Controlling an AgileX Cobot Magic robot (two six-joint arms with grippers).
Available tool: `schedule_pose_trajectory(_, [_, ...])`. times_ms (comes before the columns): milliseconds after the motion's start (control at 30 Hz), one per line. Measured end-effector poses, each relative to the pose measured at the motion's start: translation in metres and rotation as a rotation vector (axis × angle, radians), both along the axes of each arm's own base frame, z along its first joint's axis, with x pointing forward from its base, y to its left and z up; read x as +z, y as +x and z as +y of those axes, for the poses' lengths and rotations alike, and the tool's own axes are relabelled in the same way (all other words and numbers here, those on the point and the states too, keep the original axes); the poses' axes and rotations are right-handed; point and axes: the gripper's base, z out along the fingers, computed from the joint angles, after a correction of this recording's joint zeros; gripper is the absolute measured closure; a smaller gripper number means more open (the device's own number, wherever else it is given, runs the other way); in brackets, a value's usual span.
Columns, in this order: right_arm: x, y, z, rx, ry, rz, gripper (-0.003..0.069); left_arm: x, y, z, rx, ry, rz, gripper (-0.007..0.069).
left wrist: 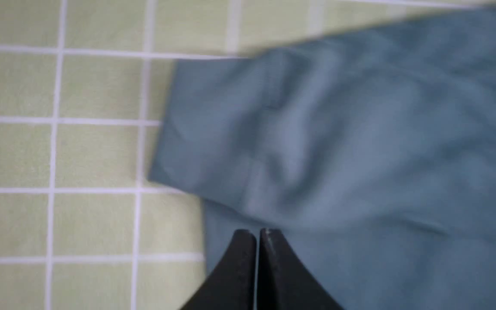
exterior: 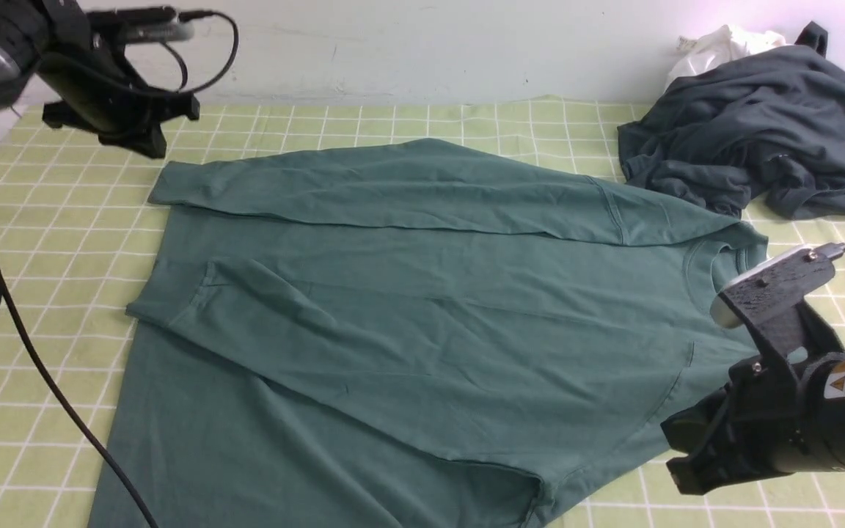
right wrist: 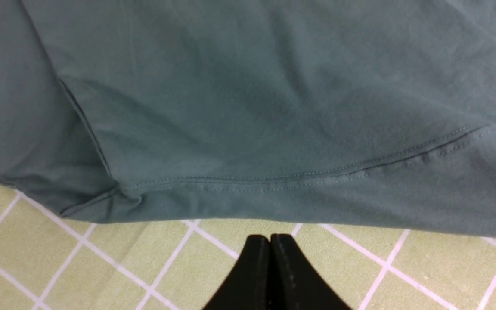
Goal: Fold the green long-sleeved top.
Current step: Use the left arm to clamp the cuff farthest from it
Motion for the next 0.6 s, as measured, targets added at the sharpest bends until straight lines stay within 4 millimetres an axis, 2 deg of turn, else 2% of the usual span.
schedule_pose_trajectory(133, [0.007,-0.003,-0.001,0.020,-0.001,-0.034,0.0669,0.037,-0.014,-0.014,-0.051,0.022,-0.042,0.0629])
schedule_pose_trajectory(267, [0.008,-0.004,-0.001,0.027,-0.003,-0.040,0.0669,0.027,-0.007,-0.008,-0.021,0.026,-0.050,0.0615])
schedule_pose_trajectory(400, [0.007,-0.003,-0.001,0.026,-0.001,-0.037,0.0669,-0.009,0.015,0.003,0.005,0.062,-0.113,0.0511])
schedule_pose_trajectory(433, [0.007,-0.003,-0.001,0.027,-0.002,-0.038,0.0669,-0.028,0.024,0.009,0.009,0.084,-0.128,0.0433])
schedule_pose_trajectory(500, [0.007,-0.003,-0.001,0.031,-0.005,-0.040,0.0669,-0.048,0.032,0.012,0.014,0.096,-0.138,0.0325])
schedule_pose_trajectory(600, [0.004,-0.001,0.000,0.049,-0.022,-0.041,0.0669,-0.082,0.043,0.014,0.020,0.100,-0.149,0.0192])
